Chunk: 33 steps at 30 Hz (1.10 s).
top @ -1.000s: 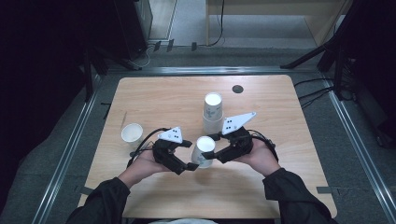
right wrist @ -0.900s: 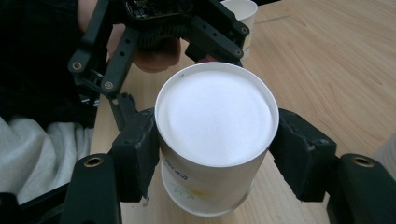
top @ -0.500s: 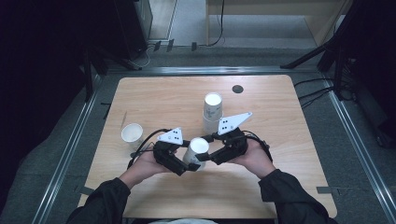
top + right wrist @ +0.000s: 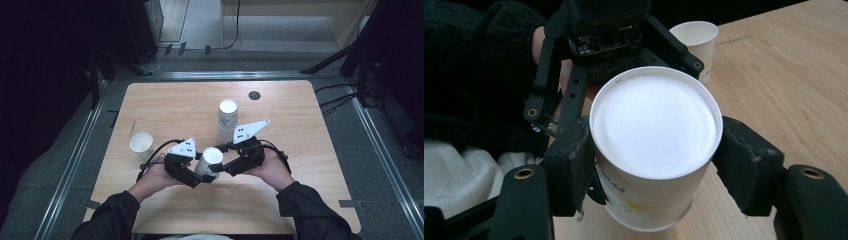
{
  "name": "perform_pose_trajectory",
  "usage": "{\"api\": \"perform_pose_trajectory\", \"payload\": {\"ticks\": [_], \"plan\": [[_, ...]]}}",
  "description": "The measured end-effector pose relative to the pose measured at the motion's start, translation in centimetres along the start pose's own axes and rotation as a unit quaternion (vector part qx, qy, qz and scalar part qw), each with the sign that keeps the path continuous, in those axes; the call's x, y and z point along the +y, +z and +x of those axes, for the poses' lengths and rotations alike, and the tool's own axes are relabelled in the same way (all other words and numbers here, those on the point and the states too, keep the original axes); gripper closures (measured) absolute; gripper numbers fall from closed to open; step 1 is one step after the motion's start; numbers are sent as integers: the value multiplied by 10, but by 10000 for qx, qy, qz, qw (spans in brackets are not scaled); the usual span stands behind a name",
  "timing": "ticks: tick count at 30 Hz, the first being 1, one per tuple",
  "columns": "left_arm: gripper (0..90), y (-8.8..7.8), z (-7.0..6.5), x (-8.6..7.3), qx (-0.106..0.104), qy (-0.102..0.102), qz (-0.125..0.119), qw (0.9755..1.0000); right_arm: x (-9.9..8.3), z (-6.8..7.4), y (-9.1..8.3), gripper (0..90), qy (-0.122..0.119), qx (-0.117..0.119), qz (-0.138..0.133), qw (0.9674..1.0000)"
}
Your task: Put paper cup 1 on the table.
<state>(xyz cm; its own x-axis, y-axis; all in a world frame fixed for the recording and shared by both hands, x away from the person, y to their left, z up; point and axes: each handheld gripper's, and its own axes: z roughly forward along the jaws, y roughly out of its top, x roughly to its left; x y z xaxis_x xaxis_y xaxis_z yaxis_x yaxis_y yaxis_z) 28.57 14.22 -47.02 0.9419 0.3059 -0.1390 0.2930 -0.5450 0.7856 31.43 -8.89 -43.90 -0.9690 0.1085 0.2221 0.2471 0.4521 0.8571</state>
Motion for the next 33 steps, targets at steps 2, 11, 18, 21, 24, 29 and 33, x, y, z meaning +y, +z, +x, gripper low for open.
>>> {"api": "perform_pose_trajectory", "payload": {"ticks": [2, 11, 18, 21, 24, 29, 33], "plan": [[262, 1, 0, 0, 15, -3, 43, 10000, 0, 0, 1, 354, 26, -7, 45, 10000], [268, -7, 6, 0, 20, -106, 66, 9999, -8, -6, 3, 260, -18, -125, 543, 9984], [269, -10, 11, -3, 107, -34, 478, 9988, -17, -9, 3, 260, -51, -310, 859, 9958], [269, -9, 12, -4, 168, 18, 781, 9968, -21, -10, 4, 260, -63, -428, 942, 9946], [269, -10, 14, -4, 237, 83, 951, 9952, -24, -11, 5, 260, -78, -492, 1072, 9930], [269, -9, 17, -4, 364, 15, 1151, 9927, -27, -9, 9, 260, -162, -520, 1200, 9913], [270, -7, 19, -4, 391, -9, 1327, 9904, -30, -9, 13, 260, -256, -619, 1294, 9893]]}}
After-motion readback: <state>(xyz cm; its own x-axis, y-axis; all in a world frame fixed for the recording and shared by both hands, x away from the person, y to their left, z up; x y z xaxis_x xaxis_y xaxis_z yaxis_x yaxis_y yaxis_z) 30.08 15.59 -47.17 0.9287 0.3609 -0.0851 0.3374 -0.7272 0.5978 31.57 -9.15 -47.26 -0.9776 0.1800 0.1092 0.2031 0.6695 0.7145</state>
